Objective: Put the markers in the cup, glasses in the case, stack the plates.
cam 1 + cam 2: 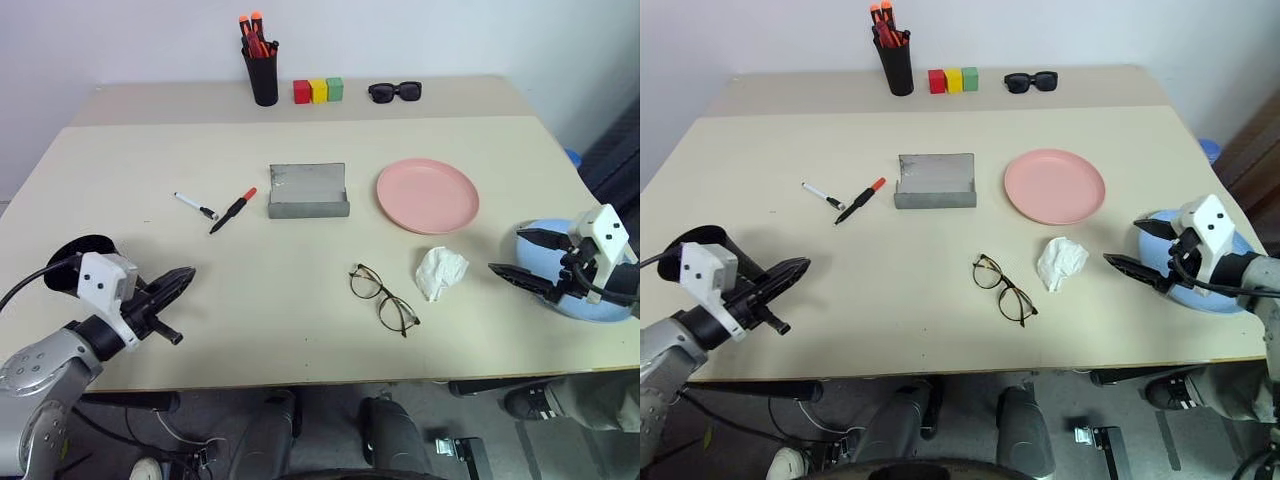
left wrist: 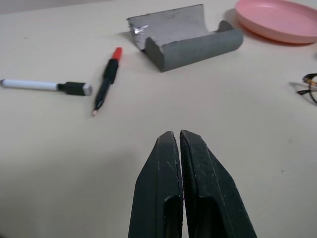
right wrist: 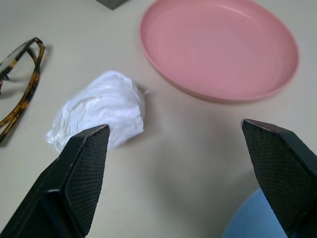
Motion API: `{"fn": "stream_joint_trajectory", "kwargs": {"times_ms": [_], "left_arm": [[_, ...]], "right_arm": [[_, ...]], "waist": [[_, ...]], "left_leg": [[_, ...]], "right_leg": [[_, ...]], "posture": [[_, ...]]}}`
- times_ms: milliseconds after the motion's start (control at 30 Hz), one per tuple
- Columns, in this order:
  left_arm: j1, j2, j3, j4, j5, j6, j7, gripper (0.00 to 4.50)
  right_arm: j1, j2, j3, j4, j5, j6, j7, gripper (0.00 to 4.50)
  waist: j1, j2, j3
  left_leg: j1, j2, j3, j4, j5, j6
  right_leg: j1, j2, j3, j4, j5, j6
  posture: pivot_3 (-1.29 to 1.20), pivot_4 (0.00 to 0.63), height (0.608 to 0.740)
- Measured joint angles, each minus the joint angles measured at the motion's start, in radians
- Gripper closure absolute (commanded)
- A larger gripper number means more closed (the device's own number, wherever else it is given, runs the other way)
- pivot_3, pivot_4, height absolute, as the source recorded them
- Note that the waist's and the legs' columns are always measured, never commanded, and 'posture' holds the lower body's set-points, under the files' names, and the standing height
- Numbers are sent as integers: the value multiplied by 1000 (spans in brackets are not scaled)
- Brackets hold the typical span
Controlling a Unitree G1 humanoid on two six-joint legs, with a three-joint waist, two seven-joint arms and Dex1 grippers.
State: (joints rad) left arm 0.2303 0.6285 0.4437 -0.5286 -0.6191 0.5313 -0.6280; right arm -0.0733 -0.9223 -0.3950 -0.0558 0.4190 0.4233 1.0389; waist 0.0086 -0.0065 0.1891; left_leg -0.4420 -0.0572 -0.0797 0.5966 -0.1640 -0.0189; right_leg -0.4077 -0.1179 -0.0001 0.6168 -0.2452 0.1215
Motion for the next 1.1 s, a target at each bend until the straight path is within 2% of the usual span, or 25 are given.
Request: {"fn": "stream_joint_trajectory", "kwargs": {"times_ms": [400,567,667,767,1100], "left_arm": [[-1,13,-1,8,2,6,-8,4404],[-163,-1,-99,9,35,61,100,4404],[-293,-42,-205,13,78,129,199,4404],[-353,-50,-304,3,114,193,253,4404],[-449,-142,-353,3,153,305,375,4404]], "right_arm": [[-27,49,47,-110,17,53,-100,172],[-126,146,155,-146,4,56,-197,172],[-173,193,191,-142,-11,47,-234,172],[-184,225,224,-142,-12,42,-249,172],[-256,309,303,-91,-22,10,-243,172]], "waist": [[3,0,0],[5,0,0],[7,-2,0],[2,-2,0],[5,-2,0]], "left_leg": [[-1,0,0,0,0,0],[-1,0,0,0,0,1],[-1,-1,-1,0,1,3],[0,-1,0,0,1,3],[0,-1,-1,2,2,3]], "right_leg": [[0,0,0,-1,0,0],[0,0,-1,-1,1,-1],[1,1,-1,-2,1,0],[1,2,-1,-1,1,1],[2,3,-1,2,1,1]], "posture": [[0,150,740],[0,150,740],[0,150,740],[0,150,740],[0,150,740]]}}
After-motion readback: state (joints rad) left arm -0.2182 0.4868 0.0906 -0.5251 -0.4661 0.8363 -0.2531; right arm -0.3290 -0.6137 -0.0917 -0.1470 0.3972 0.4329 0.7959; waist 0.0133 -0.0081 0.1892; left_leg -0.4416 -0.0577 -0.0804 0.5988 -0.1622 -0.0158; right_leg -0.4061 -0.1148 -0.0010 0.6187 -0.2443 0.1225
